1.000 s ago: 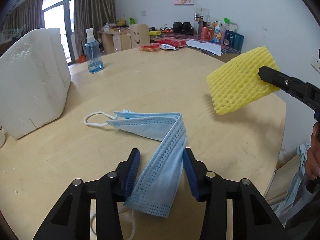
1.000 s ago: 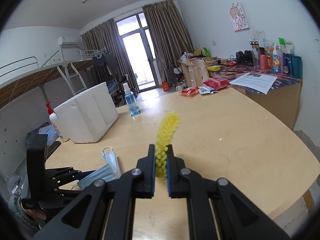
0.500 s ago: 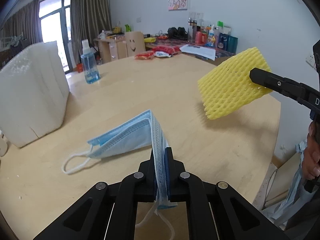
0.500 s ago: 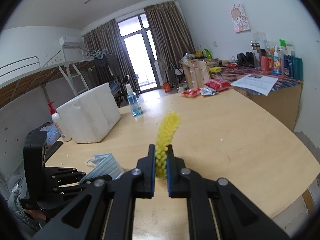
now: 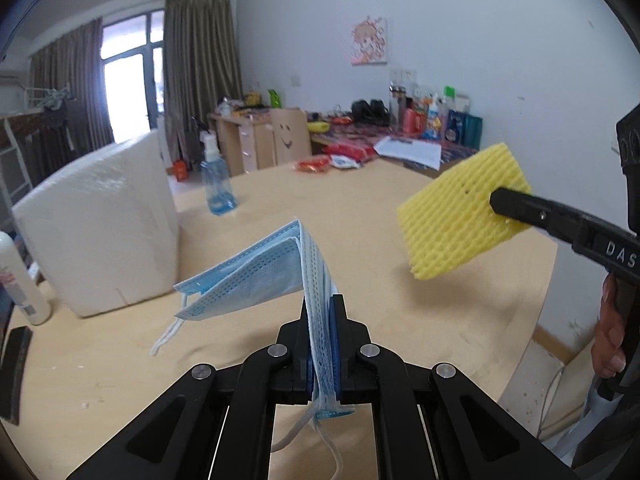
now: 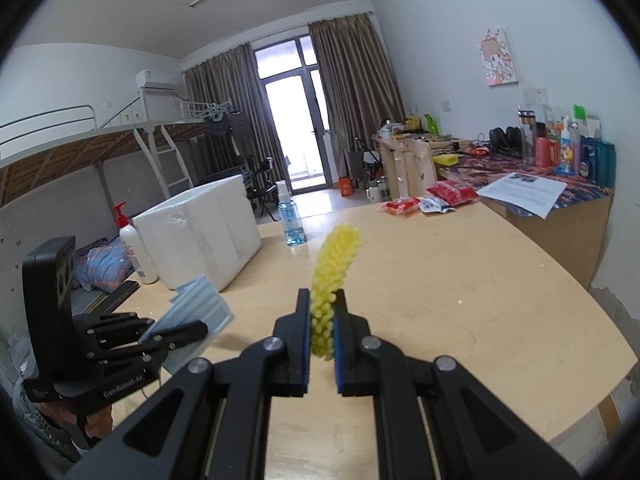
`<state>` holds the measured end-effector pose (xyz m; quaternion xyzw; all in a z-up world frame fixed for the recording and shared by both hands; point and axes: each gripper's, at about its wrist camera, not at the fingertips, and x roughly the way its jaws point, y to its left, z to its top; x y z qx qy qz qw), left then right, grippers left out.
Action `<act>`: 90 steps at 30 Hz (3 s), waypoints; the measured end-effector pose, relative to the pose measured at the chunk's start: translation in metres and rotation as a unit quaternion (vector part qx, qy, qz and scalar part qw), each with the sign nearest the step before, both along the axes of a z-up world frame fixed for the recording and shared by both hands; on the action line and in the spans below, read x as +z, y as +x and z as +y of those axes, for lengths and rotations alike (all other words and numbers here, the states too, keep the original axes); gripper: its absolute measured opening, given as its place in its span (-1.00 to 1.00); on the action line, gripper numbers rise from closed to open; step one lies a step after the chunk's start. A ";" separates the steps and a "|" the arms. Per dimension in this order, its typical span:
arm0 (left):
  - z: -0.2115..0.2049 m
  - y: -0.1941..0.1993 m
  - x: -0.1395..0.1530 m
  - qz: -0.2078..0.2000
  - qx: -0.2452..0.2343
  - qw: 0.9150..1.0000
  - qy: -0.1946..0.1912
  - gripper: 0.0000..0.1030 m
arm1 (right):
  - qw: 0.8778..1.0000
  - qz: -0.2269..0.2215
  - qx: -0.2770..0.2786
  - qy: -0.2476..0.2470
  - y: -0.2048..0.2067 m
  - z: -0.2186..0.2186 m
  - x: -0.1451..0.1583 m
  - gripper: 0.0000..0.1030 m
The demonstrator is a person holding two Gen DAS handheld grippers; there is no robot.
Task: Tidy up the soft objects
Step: 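Carry the mask in the left tool and sleeve in the right tool toward the box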
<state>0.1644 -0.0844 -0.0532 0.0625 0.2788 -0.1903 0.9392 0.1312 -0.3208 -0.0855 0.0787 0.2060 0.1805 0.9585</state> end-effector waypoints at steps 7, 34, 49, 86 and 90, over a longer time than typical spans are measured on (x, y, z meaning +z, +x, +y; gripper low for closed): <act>0.026 -0.021 0.030 -0.056 0.038 0.998 -0.009 -0.87 | 0.999 -0.018 0.029 -0.006 0.000 0.018 0.013 -0.77; 0.139 -0.068 0.065 -0.122 0.201 0.971 -0.045 -0.87 | 0.981 -0.055 0.181 -0.034 0.013 0.125 0.035 -0.77; 0.141 -0.078 0.070 -0.130 0.218 0.966 -0.046 -0.87 | 0.973 -0.065 0.217 -0.032 0.003 0.150 0.036 -0.77; 0.152 -0.027 0.115 -0.162 0.218 0.962 -0.017 -0.87 | 0.969 -0.093 0.226 -0.039 0.054 0.172 0.087 -0.77; 0.154 -0.015 0.120 -0.161 0.209 0.965 -0.020 -0.87 | 0.969 -0.092 0.227 -0.042 0.062 0.178 0.090 -0.77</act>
